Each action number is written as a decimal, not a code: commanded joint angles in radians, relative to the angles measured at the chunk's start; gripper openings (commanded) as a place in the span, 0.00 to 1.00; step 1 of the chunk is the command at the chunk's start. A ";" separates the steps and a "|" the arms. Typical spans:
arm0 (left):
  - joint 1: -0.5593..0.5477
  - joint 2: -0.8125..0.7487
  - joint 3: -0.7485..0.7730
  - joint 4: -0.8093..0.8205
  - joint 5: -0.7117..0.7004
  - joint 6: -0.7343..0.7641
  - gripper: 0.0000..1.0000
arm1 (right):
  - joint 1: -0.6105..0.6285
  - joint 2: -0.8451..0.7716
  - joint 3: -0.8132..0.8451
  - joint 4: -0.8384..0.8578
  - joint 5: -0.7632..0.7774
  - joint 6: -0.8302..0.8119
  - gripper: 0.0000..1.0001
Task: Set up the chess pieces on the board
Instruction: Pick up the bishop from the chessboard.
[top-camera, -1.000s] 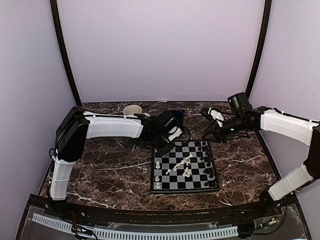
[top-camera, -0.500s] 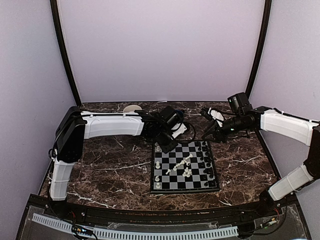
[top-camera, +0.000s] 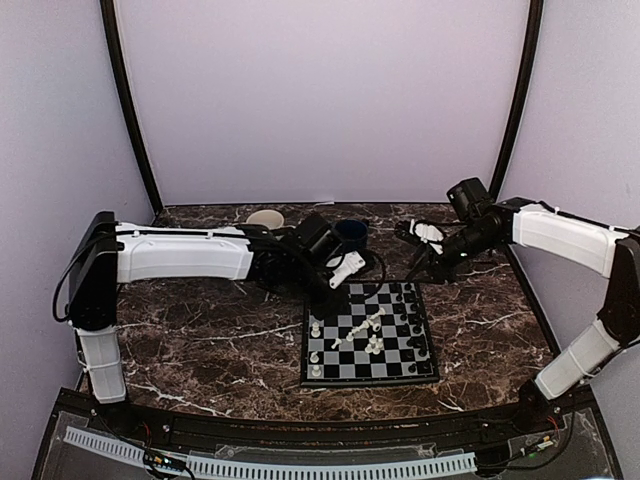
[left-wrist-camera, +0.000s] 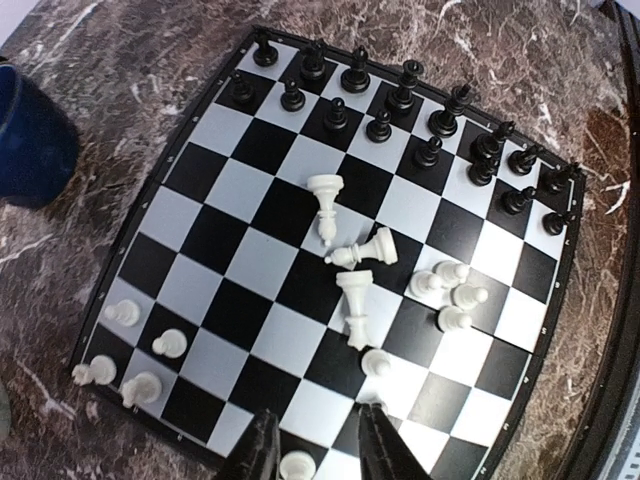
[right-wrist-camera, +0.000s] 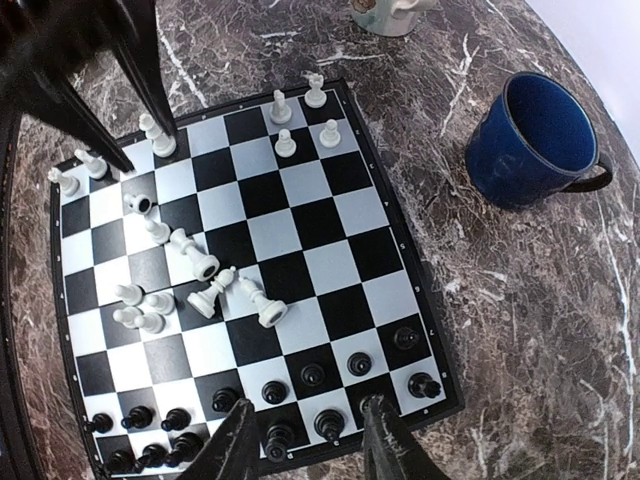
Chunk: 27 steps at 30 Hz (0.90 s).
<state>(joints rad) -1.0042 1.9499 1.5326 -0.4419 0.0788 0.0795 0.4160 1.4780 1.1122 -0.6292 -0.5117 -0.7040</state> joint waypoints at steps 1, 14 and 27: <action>0.027 -0.197 -0.133 0.141 -0.034 -0.089 0.31 | 0.013 0.053 0.115 -0.139 0.034 -0.178 0.38; 0.082 -0.434 -0.449 0.434 -0.079 -0.317 0.33 | 0.183 0.267 0.199 -0.181 0.261 -0.407 0.42; 0.087 -0.461 -0.514 0.478 -0.066 -0.347 0.33 | 0.245 0.401 0.256 -0.194 0.310 -0.414 0.43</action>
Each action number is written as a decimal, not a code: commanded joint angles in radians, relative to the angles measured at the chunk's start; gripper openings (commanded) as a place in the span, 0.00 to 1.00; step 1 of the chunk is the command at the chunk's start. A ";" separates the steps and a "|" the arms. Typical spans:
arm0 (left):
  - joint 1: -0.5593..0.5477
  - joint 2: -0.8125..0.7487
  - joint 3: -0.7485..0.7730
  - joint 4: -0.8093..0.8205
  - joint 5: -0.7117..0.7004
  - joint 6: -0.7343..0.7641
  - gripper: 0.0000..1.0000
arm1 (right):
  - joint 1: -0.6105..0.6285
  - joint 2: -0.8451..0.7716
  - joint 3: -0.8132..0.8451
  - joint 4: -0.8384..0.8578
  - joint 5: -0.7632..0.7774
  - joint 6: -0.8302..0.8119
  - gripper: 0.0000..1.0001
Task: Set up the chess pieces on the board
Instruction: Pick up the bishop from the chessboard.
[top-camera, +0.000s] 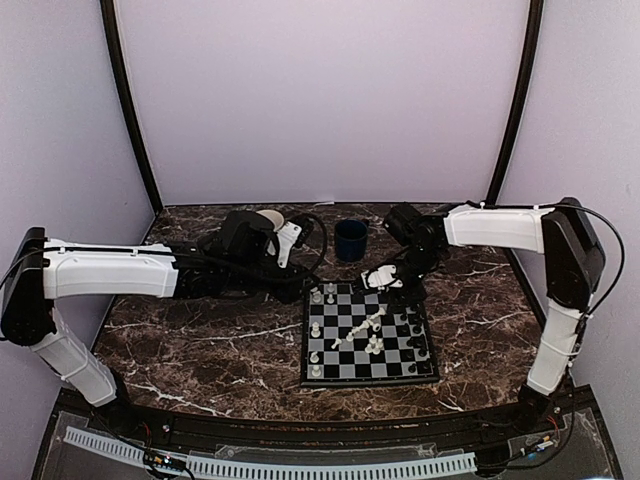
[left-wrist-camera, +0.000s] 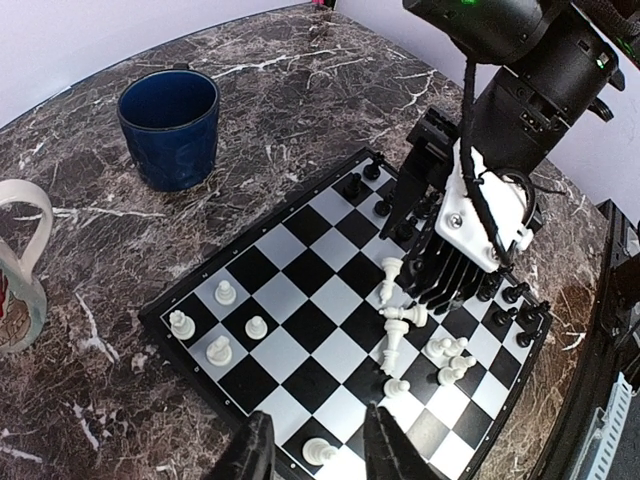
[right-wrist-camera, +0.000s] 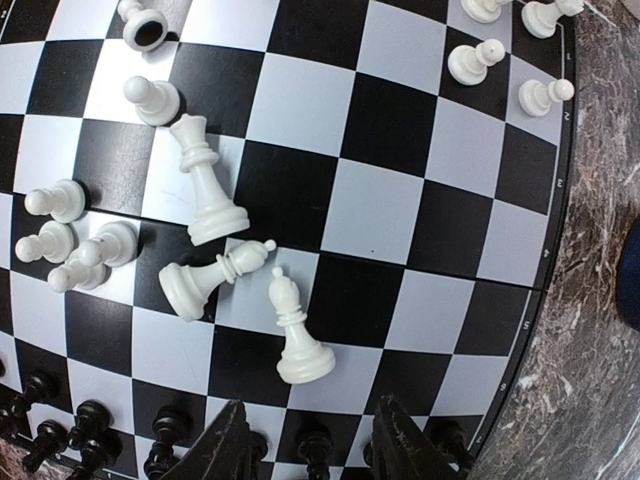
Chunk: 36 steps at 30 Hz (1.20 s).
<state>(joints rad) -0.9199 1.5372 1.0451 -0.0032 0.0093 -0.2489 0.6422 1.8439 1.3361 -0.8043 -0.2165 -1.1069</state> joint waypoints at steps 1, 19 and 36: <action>0.003 -0.048 -0.029 0.041 0.002 -0.019 0.33 | 0.024 0.042 0.037 -0.024 0.017 -0.012 0.43; 0.007 -0.025 -0.037 0.060 0.030 -0.024 0.33 | 0.040 0.152 0.125 -0.122 0.021 -0.016 0.30; 0.081 0.048 -0.076 0.256 0.116 -0.323 0.34 | -0.039 0.071 0.249 -0.140 -0.144 0.177 0.16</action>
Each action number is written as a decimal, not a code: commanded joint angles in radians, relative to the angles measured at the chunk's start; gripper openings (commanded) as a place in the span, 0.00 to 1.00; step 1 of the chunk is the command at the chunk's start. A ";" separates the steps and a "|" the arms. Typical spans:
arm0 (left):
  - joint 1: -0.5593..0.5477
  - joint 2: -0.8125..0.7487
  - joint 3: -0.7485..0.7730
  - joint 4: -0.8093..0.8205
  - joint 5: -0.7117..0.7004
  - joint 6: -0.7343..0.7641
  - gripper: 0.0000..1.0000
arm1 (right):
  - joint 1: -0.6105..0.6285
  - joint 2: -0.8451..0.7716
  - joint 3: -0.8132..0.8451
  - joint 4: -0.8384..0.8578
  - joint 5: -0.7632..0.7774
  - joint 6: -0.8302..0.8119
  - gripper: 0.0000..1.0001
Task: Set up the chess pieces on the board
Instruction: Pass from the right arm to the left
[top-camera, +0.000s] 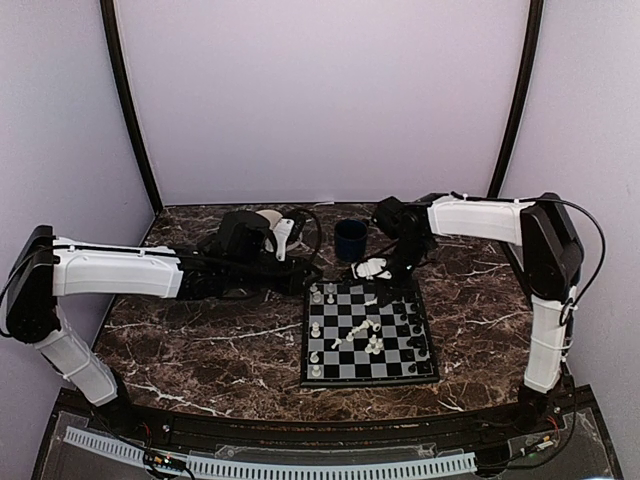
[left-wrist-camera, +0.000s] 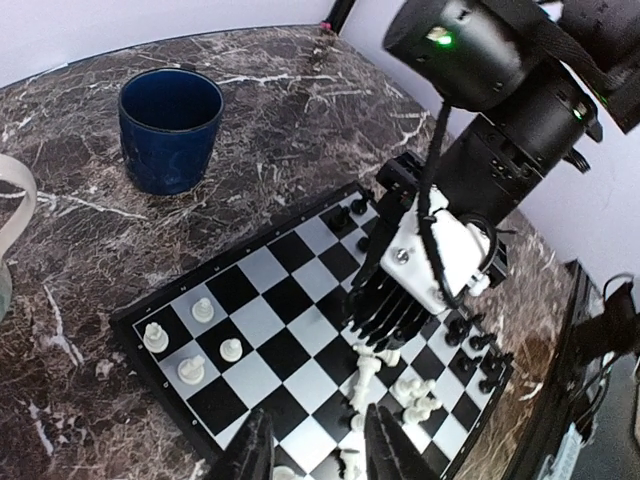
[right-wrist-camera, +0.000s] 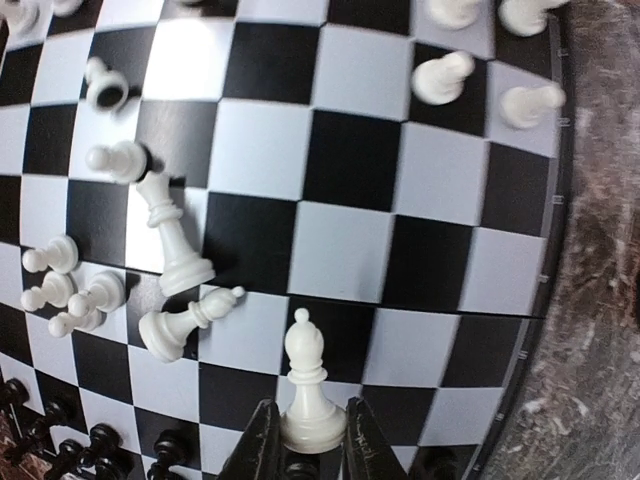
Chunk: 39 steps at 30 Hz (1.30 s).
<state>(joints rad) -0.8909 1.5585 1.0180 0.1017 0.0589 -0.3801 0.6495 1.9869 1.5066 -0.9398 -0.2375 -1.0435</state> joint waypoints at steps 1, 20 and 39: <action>0.066 0.036 -0.071 0.212 0.092 -0.236 0.34 | -0.057 -0.082 0.089 0.001 -0.159 0.139 0.16; 0.078 0.396 -0.008 0.903 0.419 -0.620 0.38 | -0.071 -0.138 0.075 0.113 -0.392 0.396 0.17; 0.073 0.443 0.052 0.927 0.413 -0.653 0.37 | -0.047 -0.151 0.043 0.105 -0.411 0.377 0.17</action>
<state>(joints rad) -0.8146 2.0079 1.0367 0.9798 0.4797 -1.0237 0.5808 1.8679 1.5661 -0.8341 -0.6182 -0.6456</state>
